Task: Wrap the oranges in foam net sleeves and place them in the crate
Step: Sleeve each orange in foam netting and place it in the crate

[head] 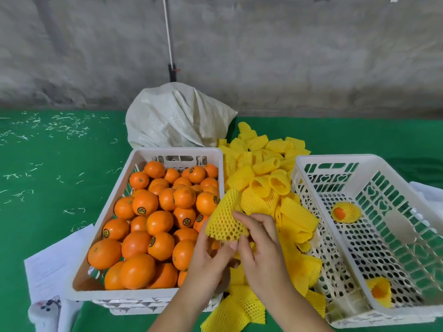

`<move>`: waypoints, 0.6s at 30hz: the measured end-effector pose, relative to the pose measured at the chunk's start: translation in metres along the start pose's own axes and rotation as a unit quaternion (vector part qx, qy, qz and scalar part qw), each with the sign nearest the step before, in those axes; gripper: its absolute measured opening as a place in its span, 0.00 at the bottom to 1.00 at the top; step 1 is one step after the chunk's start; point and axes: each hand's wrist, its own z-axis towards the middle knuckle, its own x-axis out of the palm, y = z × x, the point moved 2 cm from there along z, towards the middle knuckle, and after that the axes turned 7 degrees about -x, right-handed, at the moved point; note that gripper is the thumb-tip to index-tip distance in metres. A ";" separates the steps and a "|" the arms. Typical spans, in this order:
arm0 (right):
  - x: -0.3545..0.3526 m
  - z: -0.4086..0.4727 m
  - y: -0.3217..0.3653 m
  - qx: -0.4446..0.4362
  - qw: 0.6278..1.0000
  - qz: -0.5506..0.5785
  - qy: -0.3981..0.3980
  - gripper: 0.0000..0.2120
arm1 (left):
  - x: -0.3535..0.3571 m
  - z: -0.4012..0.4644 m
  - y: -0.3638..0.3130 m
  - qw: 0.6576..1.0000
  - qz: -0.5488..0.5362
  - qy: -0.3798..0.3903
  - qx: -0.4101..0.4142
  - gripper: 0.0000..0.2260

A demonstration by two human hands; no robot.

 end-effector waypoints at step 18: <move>0.005 -0.020 0.008 0.225 0.941 0.246 0.055 0.35 | 0.004 -0.008 0.012 0.971 0.181 -0.072 0.138 0.26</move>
